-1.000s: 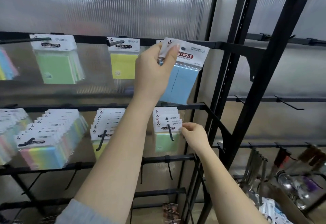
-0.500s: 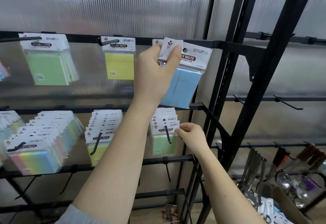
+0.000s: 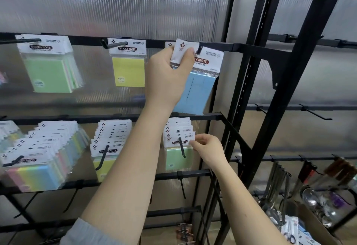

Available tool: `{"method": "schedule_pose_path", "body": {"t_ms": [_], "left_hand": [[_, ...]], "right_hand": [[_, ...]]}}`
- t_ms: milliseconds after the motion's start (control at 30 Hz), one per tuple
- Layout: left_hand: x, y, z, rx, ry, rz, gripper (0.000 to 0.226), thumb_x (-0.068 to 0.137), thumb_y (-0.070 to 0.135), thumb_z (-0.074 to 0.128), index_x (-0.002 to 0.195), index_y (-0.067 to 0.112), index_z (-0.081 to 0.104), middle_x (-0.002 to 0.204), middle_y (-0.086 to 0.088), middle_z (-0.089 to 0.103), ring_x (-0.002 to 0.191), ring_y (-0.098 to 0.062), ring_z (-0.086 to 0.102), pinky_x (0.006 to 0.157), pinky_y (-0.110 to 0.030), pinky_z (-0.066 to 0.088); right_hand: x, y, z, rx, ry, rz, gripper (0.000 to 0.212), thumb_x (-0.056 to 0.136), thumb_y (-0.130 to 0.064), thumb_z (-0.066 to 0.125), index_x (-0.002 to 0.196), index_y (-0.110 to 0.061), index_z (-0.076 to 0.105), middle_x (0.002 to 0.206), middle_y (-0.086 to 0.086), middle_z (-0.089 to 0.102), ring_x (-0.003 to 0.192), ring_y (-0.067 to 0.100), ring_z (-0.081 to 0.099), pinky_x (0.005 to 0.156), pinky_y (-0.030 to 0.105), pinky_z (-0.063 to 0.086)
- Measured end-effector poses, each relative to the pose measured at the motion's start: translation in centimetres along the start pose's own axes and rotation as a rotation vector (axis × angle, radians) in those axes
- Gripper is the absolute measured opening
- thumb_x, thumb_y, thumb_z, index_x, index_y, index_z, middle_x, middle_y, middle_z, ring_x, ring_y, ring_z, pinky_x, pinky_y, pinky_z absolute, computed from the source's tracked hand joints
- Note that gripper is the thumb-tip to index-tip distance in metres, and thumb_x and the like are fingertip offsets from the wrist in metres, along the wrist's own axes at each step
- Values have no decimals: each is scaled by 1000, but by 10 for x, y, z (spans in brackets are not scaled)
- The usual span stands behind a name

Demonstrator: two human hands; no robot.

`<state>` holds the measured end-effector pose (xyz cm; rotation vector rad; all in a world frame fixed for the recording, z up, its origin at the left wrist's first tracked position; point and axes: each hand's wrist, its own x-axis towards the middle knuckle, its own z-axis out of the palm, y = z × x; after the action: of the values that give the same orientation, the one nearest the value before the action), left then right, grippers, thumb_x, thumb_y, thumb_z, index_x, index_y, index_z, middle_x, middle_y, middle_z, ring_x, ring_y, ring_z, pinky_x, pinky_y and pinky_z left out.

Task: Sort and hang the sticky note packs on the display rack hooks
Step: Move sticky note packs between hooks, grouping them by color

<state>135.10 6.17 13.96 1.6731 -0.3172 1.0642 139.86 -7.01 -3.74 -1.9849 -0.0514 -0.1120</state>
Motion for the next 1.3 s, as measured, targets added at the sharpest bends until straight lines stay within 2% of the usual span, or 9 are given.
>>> {"method": "schedule_pose_path", "body": {"t_ms": [67,200,333,500,600,800,1067,1200,1300], "left_hand": [[4,-9,3,-2,-12,-6,30,92,31,57,74,7,63,70,-5,66,69,-26,60,56,-32,44],[22,-34,12,49,-5,-82,47,91,40,56,74,-4,55,72,-23,57,61,-15,41,56,-29,30],[42,-48,21,211,6,-166,46,91,42,55,63,9,39,60,-5,43,57,-16,34,53,-31,22],[62,-68,25,312,13,-124,38,87,37,62,67,9,47,67,-10,53,64,-22,41,57,-33,30],[70,-72,28,370,14,-128,44,85,37,64,61,18,33,62,3,38,66,-21,37,57,-32,26],[75,-80,32,395,30,-196,30,85,35,66,95,9,55,97,-6,63,89,-25,58,71,-34,46],[65,-76,22,483,8,-301,34,90,42,56,107,13,51,106,0,59,96,-21,55,68,-29,40],[50,-74,13,509,-33,-373,25,93,43,50,99,19,51,101,2,59,84,-17,52,65,-26,35],[38,-70,5,544,-74,-421,24,94,45,48,94,21,52,93,7,56,81,-17,51,65,-26,35]], "right_hand": [[1,0,1,-15,-4,-3,22,84,-26,67,102,-17,70,99,-5,71,94,11,65,87,32,53],[2,-1,1,-39,-5,0,25,83,-30,68,104,-16,69,100,-5,70,95,12,65,86,30,52],[2,-2,0,-36,-11,6,24,84,-30,68,104,-16,69,100,-4,70,95,12,65,82,29,52],[2,-4,0,-53,-18,1,23,85,-31,67,104,-18,69,102,-6,69,96,9,62,78,24,49],[2,-5,0,-58,-16,4,24,85,-31,67,105,-18,69,102,-6,69,96,7,61,73,20,46],[-3,-8,1,-30,65,20,24,81,-28,72,98,-15,60,92,-1,65,78,7,56,60,18,38],[-13,-11,6,-16,112,11,22,81,-24,73,88,-12,57,81,-4,59,68,5,50,56,14,35],[-24,-8,14,19,167,40,26,82,-24,73,83,-12,51,76,-5,50,64,6,44,55,15,33],[-34,-7,19,86,158,56,19,84,-23,70,81,-11,56,77,-3,56,65,9,48,56,18,35]]}}
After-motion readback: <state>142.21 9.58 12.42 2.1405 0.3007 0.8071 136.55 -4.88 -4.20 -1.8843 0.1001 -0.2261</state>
